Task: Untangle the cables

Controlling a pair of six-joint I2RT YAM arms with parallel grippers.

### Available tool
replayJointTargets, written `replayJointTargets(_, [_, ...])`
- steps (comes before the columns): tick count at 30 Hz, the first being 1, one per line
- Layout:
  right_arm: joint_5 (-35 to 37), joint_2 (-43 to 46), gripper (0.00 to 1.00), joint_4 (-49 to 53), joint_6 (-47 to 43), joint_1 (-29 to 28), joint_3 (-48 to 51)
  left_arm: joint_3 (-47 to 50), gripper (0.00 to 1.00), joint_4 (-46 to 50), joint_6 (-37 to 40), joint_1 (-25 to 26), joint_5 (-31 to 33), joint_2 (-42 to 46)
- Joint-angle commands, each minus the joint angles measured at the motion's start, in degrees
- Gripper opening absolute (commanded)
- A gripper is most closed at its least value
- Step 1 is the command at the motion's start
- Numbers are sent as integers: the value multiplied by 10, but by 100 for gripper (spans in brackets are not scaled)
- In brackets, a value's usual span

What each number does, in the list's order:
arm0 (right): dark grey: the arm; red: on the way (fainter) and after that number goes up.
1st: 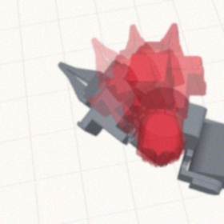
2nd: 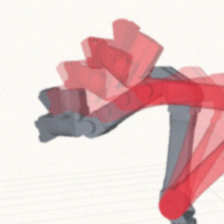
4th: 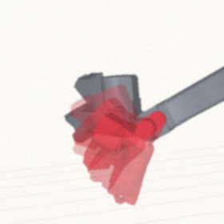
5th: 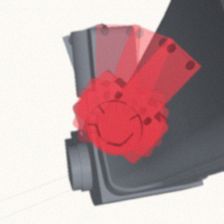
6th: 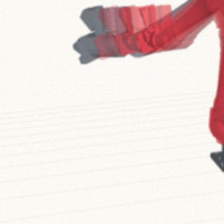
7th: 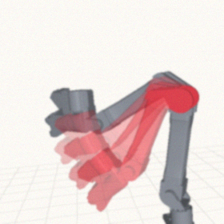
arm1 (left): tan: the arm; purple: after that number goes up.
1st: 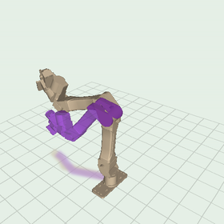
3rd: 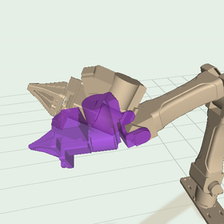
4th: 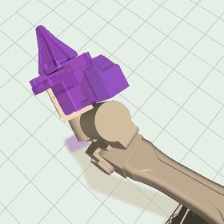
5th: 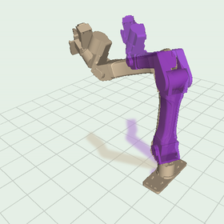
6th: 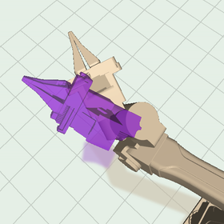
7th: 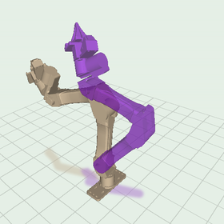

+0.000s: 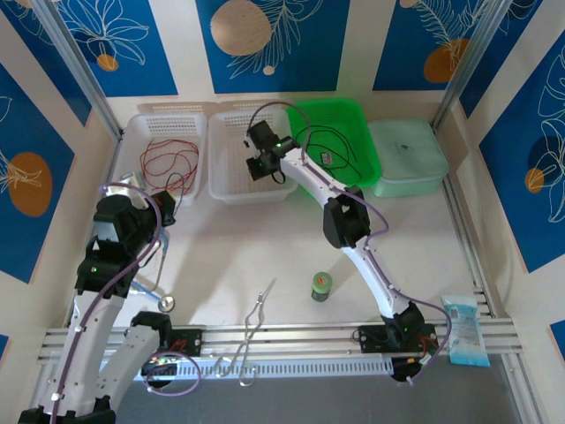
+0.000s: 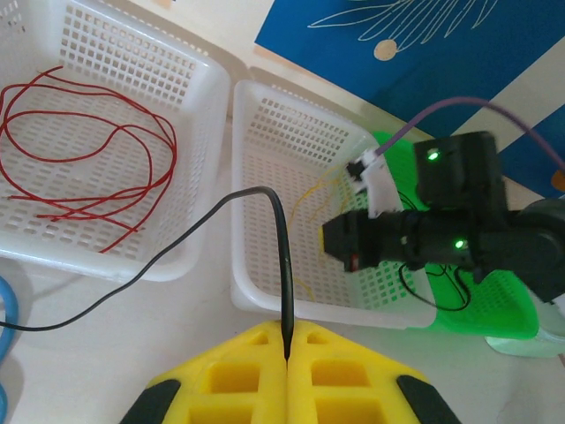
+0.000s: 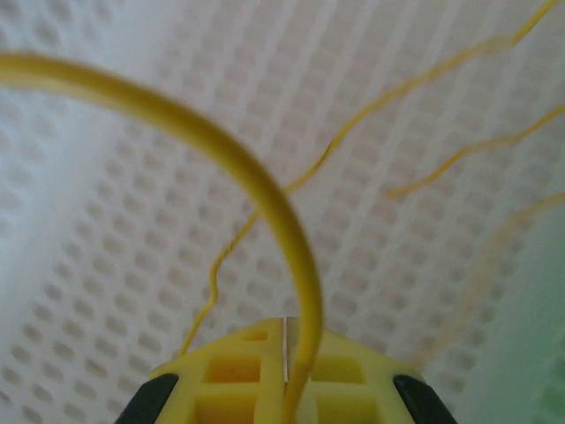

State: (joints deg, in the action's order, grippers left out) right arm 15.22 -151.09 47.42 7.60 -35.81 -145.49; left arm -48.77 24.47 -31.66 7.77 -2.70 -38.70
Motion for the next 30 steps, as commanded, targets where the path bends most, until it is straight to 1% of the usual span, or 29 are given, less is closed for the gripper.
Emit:
replayJointTargets(1, [-11,12,0,36,-27,-7,-13,3,0,-2,-9,-6,-13,7])
replayJointTargets(5, [-9,12,0,40,-36,-9,-17,2,0,0,-12,-6,-14,9])
replayJointTargets(6, [-9,11,2,44,-38,-9,-22,1,0,2,-13,-6,-15,10])
replayJointTargets(9, [3,16,32,58,-40,-8,-40,-6,0,13,-7,-6,-17,11])
replayJointTargets(10, [11,21,44,62,-40,-7,-45,-11,0,24,-1,-6,-11,10])
replayJointTargets(11, [14,27,53,63,-40,-7,-45,-19,0,37,5,-6,-1,9])
replayJointTargets(12, [16,35,60,63,-40,-7,-44,-27,0,50,15,-6,9,9])
replayJointTargets(13, [17,45,64,63,-41,-7,-44,-35,0,59,23,-6,16,10])
replayJointTargets(16, [14,71,75,64,-45,-7,-41,-50,0,61,27,-6,19,15])
replayJointTargets(18, [8,89,80,68,-45,-6,-41,-61,0,62,24,-6,10,12])
replayJointTargets(23, [-9,128,89,103,-63,-3,-43,-94,0,82,13,-5,-20,-6])
replayJointTargets(26, [17,147,90,122,-83,-4,-43,-110,0,80,0,-3,-40,-14])
replayJointTargets(30, [-2,198,90,121,-49,13,-15,-151,0,67,-34,0,-72,-31])
